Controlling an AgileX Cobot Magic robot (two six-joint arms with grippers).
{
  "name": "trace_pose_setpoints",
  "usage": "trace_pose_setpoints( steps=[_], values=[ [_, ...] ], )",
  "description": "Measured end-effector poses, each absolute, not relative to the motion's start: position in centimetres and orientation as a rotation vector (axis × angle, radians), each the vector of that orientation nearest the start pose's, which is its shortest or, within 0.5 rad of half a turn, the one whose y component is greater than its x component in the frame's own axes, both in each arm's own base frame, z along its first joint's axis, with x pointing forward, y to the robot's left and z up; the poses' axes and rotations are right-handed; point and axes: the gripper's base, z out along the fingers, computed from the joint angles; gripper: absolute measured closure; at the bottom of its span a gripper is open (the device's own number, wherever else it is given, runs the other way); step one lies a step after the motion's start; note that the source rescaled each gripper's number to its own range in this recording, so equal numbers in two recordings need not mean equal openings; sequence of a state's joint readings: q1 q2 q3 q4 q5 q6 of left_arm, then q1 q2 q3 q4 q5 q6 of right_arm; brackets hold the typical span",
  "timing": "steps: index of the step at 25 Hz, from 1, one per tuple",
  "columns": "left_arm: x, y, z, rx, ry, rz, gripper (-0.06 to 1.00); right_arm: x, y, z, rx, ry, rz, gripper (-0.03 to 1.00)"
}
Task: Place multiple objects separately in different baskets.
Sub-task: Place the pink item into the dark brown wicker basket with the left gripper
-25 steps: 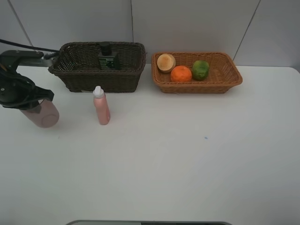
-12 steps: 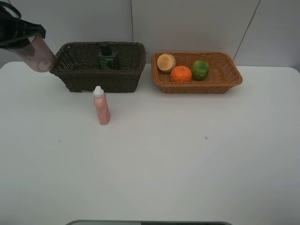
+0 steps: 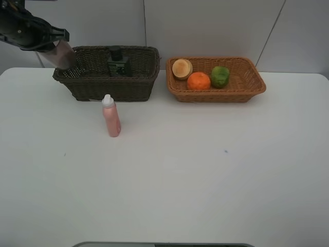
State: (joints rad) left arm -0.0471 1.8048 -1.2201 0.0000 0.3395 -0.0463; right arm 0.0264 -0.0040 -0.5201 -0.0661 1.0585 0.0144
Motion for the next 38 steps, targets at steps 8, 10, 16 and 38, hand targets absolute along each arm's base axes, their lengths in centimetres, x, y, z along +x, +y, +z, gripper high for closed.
trace_pose_setpoints(
  steps=[8,10,16,38],
  values=[
    [41.6,-2.7,18.7,0.026,2.322,-0.053,0.93,-0.8,-0.5,28.3,-0.008,2.017,-0.053,0.12],
    [42.0,-2.7,18.2,0.026,2.295,-0.054,0.93,-0.8,-0.5,28.3,-0.008,2.017,-0.053,0.12],
    [43.0,-3.6,17.1,0.049,2.205,-0.070,0.93,-0.8,-0.5,28.3,-0.008,2.017,-0.053,0.12],
    [43.5,-4.4,14.1,0.068,2.232,-0.077,0.44,-0.8,-0.5,28.3,-0.008,2.017,-0.053,0.12]
  ],
)
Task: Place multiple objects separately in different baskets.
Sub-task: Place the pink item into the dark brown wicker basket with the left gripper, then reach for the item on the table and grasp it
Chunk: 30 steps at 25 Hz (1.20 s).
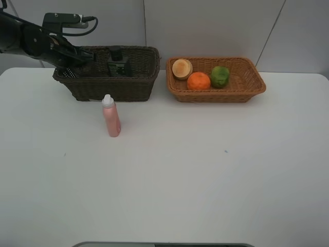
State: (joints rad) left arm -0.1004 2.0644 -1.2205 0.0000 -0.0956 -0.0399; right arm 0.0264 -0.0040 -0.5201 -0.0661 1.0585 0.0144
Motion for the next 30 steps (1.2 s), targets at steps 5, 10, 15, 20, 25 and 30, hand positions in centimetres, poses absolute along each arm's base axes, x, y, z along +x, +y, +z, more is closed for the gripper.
trace_pose_setpoints(
  steps=[5,10,15,20,25,30],
  values=[
    [43.4,-4.4,14.3,0.068,2.240,-0.076,0.09,-0.8,-0.5,28.3,-0.008,2.017,-0.053,0.12],
    [43.1,-4.3,16.3,0.067,2.214,-0.078,0.07,-0.8,-0.5,28.3,-0.008,2.017,-0.053,0.12],
    [42.3,-4.3,19.5,0.067,2.186,-0.079,0.07,-0.8,-0.5,28.3,-0.008,2.017,-0.053,0.12],
    [40.9,-4.1,22.2,0.068,2.233,-0.076,0.07,-0.8,-0.5,28.3,-0.008,2.017,-0.053,0.12],
    [38.8,-4.7,24.5,0.094,2.317,-0.081,0.06,-0.8,-0.5,28.3,-0.008,2.017,-0.053,0.12],
    [36.5,-6.3,26.1,0.159,2.417,-0.096,-0.04,-0.8,-0.5,28.3,-0.008,2.017,-0.053,0.12]
  ],
)
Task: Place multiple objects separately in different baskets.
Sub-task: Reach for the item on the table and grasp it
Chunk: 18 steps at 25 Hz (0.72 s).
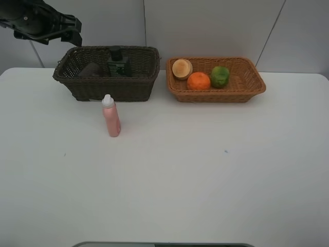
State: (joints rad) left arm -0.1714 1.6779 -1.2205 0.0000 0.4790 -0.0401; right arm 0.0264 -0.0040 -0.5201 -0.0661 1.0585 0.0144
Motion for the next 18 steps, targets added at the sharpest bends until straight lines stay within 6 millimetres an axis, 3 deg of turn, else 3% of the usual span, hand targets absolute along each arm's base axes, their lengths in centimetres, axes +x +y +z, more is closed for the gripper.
trace_pose_setpoints(
  steps=[4,11,18],
  values=[
    [34.8,-8.1,26.6,0.193,2.504,-0.125,-0.05,-0.8,-0.5,28.3,-0.008,2.017,-0.053,0.12],
    [32.4,-11.6,26.1,0.082,2.672,-0.220,-0.05,-0.8,-0.5,28.3,-0.008,2.017,-0.053,0.12],
    [31.3,-13.9,26.0,-0.013,2.717,-0.272,-0.05,-0.8,-0.5,28.3,-0.008,2.017,-0.053,0.12]
  ],
)
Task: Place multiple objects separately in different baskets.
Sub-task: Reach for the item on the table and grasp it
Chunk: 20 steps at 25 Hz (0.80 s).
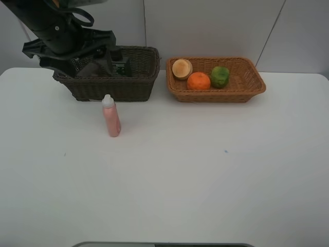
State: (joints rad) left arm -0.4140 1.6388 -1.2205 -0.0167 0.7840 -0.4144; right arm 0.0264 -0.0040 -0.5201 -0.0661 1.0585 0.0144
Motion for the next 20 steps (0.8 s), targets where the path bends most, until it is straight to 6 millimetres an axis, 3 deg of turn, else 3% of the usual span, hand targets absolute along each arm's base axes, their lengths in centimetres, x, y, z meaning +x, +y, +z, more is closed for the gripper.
trace_pose_setpoints(
  steps=[11,20],
  values=[
    [31.8,-16.3,20.0,-0.123,2.898,-0.167,-0.05,-0.8,-0.5,28.3,-0.008,2.017,-0.053,0.12],
    [33.0,-16.5,17.7,-0.141,2.868,-0.112,-0.05,-0.8,-0.5,28.3,-0.008,2.017,-0.053,0.12]
  ],
)
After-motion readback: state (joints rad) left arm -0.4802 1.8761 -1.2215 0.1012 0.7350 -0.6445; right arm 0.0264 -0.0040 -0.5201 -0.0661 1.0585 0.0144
